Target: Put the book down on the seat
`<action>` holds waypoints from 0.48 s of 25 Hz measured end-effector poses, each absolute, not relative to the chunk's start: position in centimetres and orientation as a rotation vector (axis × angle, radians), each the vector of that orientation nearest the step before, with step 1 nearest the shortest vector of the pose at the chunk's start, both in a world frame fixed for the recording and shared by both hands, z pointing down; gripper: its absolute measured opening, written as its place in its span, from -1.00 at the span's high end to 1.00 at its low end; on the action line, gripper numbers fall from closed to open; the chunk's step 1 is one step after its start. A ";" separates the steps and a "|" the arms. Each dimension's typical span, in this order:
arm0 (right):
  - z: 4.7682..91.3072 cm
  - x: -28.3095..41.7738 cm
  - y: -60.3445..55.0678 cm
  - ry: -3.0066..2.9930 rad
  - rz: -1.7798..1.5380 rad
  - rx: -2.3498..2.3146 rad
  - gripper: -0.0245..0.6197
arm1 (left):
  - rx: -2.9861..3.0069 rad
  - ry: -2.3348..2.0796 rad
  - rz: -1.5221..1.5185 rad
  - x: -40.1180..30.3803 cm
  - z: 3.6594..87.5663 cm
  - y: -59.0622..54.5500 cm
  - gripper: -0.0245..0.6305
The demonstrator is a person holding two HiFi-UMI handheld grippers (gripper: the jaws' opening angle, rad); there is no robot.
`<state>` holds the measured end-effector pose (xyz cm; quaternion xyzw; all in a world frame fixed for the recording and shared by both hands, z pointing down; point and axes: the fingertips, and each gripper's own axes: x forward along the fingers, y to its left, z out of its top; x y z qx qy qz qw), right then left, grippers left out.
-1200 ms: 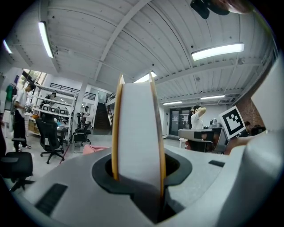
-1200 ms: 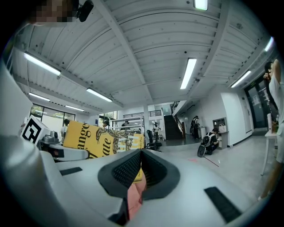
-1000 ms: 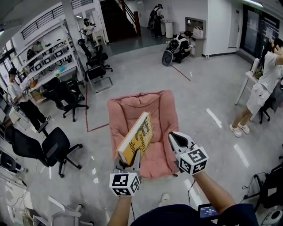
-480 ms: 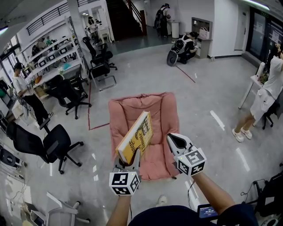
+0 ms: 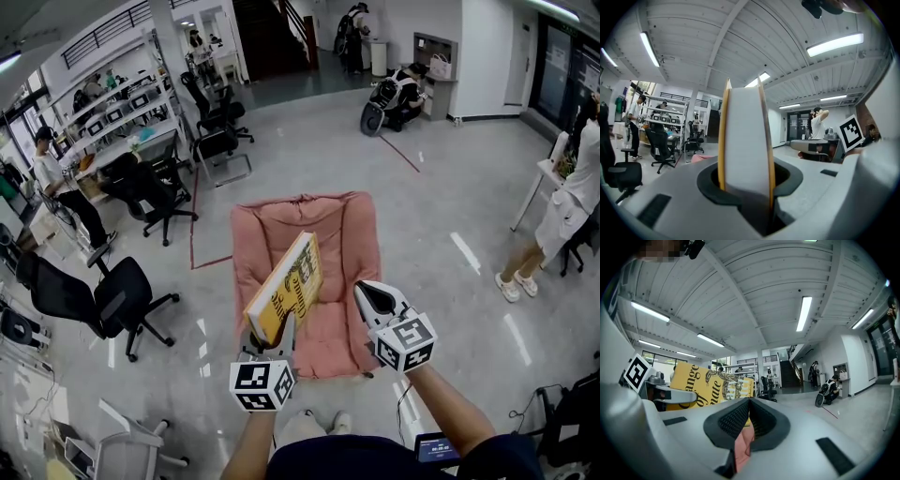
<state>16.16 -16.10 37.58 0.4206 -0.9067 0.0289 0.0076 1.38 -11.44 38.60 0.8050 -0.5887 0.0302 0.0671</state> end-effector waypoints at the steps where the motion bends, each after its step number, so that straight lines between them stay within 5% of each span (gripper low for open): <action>1: 37.7 16.2 -16.1 -2.836 0.089 1.312 0.87 | 2.424 -1.779 0.090 1.4 38.6 -11.4 0.48; 12: 37.9 14.7 -17.9 -2.848 0.088 1.295 0.87 | 2.388 -1.812 0.080 -0.7 39.1 -12.8 0.47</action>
